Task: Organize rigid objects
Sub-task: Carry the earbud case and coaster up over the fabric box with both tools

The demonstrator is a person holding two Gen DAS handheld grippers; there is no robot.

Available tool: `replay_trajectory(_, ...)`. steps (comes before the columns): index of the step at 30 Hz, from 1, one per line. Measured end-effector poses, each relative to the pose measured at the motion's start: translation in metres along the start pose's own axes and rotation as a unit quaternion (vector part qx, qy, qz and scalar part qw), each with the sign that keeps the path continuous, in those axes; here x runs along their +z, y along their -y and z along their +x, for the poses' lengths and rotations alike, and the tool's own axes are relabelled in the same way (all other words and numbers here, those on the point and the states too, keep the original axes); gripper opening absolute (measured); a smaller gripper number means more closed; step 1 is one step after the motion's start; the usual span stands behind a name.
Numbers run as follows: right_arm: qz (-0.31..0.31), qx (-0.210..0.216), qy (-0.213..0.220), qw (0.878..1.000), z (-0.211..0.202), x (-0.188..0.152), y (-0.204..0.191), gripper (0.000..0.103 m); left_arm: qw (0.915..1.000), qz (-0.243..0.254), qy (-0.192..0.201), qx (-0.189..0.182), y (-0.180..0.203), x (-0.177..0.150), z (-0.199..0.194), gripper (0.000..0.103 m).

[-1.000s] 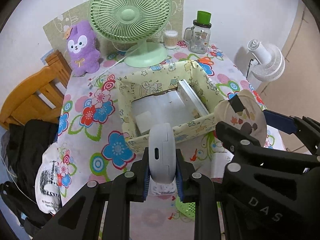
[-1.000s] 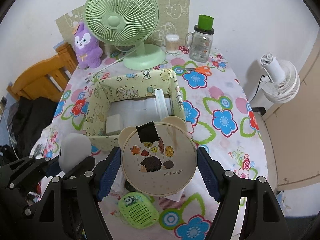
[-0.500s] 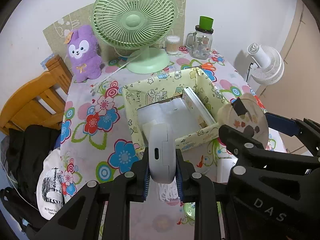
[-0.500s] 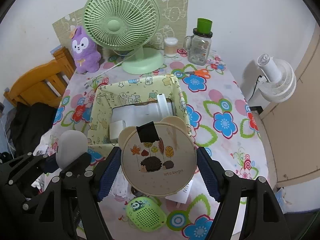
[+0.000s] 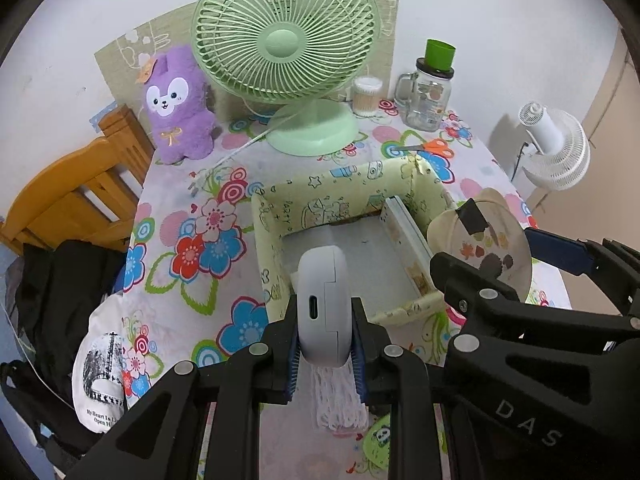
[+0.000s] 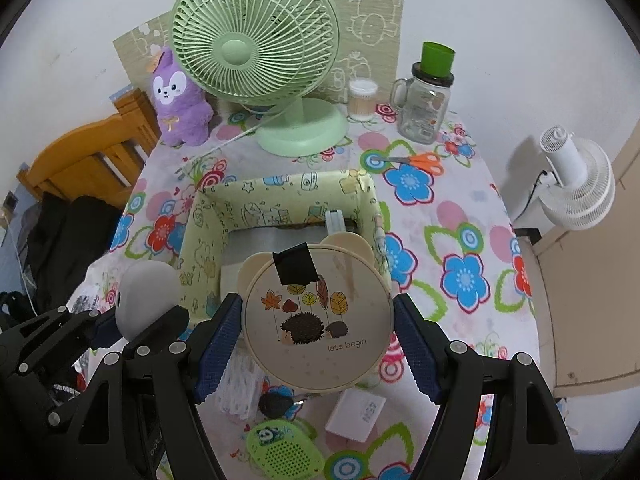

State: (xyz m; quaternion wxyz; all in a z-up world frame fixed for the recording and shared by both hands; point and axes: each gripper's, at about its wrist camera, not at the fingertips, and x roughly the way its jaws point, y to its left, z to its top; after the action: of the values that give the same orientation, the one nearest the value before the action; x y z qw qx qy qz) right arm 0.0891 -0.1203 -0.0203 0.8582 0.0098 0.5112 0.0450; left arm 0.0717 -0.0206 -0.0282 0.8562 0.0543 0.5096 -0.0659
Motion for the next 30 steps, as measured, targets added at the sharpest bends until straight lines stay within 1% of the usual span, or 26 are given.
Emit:
replay_trajectory(9,-0.008,0.011,-0.008,1.0,0.018,0.021,0.003,0.077,0.9999,-0.011,-0.009,0.009,-0.006,0.015,0.018,0.021)
replay_trajectory(17,-0.012,0.018,-0.017,1.0,0.035,0.032,0.0,0.077,0.9996,-0.017,-0.02,0.013,-0.01,0.023,0.032,0.021)
replay_trajectory(30,-0.014,0.029,-0.052,0.998,0.075,0.042,-0.001,0.077,0.9987,-0.016,-0.045,0.019,-0.012,0.031,0.057,0.021)
